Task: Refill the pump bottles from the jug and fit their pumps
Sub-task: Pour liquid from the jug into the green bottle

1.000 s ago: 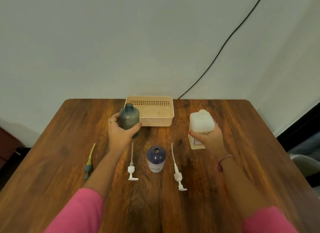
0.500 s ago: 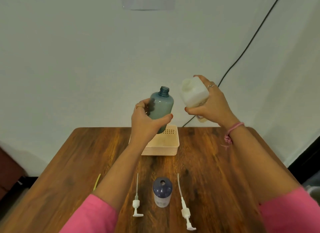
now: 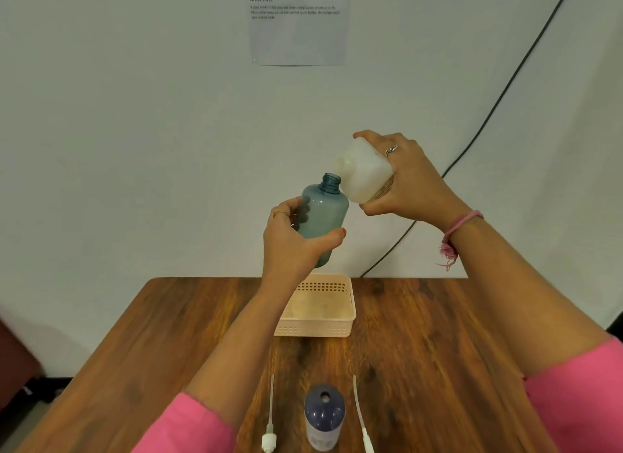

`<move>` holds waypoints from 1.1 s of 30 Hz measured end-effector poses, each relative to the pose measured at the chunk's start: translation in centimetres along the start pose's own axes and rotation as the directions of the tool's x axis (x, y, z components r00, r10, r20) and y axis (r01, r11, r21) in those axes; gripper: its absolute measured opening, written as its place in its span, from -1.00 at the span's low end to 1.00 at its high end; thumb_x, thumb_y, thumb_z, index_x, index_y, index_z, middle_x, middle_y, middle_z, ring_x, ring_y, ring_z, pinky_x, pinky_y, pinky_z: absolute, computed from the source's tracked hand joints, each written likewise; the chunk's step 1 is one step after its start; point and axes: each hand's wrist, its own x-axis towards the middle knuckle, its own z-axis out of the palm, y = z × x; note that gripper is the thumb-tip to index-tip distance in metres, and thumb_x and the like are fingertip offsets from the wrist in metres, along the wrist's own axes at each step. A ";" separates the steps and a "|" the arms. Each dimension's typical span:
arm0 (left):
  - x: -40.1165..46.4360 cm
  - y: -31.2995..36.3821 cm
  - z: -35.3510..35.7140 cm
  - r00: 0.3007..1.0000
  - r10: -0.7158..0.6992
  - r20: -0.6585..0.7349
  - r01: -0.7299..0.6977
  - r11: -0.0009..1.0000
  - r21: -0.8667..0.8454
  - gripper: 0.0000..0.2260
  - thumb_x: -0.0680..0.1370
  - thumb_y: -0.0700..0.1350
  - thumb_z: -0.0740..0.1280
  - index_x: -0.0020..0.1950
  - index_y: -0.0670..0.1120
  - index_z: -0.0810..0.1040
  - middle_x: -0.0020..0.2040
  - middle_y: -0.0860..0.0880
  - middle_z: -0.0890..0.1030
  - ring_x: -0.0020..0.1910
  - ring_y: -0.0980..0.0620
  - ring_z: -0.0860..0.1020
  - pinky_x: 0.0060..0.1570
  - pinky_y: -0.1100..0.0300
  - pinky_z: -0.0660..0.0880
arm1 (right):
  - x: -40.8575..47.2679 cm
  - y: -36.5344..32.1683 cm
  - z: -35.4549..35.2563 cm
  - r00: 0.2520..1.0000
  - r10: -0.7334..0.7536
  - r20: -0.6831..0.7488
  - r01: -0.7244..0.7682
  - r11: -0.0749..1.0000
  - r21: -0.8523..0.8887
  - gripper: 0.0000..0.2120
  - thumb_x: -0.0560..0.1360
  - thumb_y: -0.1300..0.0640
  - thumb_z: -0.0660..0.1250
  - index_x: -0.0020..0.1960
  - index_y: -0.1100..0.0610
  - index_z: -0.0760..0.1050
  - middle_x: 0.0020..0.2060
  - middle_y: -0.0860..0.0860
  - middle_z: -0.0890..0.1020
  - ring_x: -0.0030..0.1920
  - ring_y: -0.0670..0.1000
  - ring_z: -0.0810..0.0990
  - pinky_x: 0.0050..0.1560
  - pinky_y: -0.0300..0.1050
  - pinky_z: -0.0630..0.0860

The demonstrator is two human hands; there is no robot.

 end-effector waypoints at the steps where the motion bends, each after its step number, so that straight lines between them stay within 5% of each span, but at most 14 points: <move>1: 0.1 0.0 0.0 1.000 0.000 0.002 0.000 1.000 -0.005 -0.33 0.30 -0.10 0.59 0.33 0.00 0.35 0.18 0.08 0.43 0.13 0.11 0.44 -0.22 0.45 0.43 | 0.2 -0.1 0.0 1.000 -0.007 0.002 0.007 1.000 -0.013 -0.09 0.17 0.09 0.55 0.43 -0.13 0.21 0.20 0.05 0.40 0.16 0.06 0.33 0.03 -0.14 0.34; 12: 0.4 0.0 -0.3 1.000 -0.019 -0.008 0.018 0.999 -0.039 -0.31 0.31 -0.11 0.59 0.35 0.00 0.34 0.19 0.09 0.41 0.12 0.10 0.44 -0.19 0.43 0.45 | 1.2 -0.8 -0.3 0.998 -0.056 0.003 0.056 0.989 -0.138 -0.06 0.17 0.07 0.53 0.46 -0.12 0.19 0.22 0.06 0.40 0.18 0.14 0.35 0.11 -0.11 0.35; 24: 0.6 -0.3 -0.8 1.000 -0.013 -0.014 0.013 0.999 -0.051 -0.32 0.30 -0.10 0.59 0.33 0.01 0.35 0.18 0.08 0.43 0.07 0.11 0.46 -0.24 0.45 0.44 | 1.2 -1.6 -0.7 0.995 -0.096 -0.022 0.090 0.976 -0.200 -0.07 0.18 0.12 0.54 0.47 -0.06 0.22 0.21 0.06 0.41 0.15 -0.02 0.27 0.06 -0.16 0.25; 33: 0.6 -0.3 -1.0 1.000 -0.014 -0.017 0.013 0.998 -0.060 -0.32 0.30 -0.10 0.59 0.33 0.01 0.35 0.19 0.08 0.43 0.13 0.09 0.45 -0.25 0.46 0.45 | 1.4 -2.2 -0.9 0.993 -0.111 -0.044 0.098 0.965 -0.243 -0.07 0.17 0.10 0.55 0.47 -0.05 0.23 0.21 0.09 0.43 0.13 0.02 0.28 0.19 0.07 0.35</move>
